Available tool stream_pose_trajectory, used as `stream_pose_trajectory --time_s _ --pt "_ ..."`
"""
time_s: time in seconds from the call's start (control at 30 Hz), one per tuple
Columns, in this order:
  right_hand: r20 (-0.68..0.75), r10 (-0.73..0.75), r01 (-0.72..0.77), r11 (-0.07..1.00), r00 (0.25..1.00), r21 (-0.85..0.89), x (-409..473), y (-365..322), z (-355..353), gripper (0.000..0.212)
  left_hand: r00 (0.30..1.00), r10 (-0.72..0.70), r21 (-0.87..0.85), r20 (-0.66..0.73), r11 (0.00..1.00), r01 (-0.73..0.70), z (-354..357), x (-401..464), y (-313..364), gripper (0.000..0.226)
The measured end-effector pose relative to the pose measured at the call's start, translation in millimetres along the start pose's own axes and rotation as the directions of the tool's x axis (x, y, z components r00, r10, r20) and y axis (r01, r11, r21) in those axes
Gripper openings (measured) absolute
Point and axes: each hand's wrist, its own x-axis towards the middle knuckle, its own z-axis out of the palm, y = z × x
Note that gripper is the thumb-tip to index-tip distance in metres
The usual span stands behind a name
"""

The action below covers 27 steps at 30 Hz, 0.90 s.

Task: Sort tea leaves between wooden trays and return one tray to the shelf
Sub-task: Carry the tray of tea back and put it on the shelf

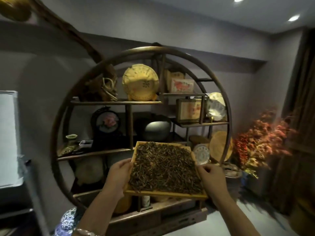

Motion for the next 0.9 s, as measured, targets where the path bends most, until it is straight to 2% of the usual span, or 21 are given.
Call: stream_pose_trajectory --time_s 0.17,0.4,0.67,0.9 --pt "0.100 -0.057 0.057 0.998 0.993 0.003 52.4 -12.1 105.9 0.031 0.993 0.028 0.006 -0.119 1.000 -0.027 -68.8 73.2 3.7 0.017" --pt "0.197 -0.038 0.046 0.998 0.980 -0.038 135.0 7.0 238.8 0.029 0.969 -0.057 -0.019 -0.239 0.998 0.054 -136.9 171.9 -13.9 0.018" --pt "0.280 -0.052 0.062 0.998 0.959 -0.027 254.4 39.3 356.1 0.032 0.933 -0.058 -0.043 -0.356 0.998 0.046 -155.8 305.4 -33.6 0.020" --pt "0.319 -0.024 0.027 1.000 0.947 -0.005 338.5 59.9 437.9 0.022 0.902 -0.060 -0.053 -0.428 0.998 0.041 -164.8 414.7 -44.8 0.018"
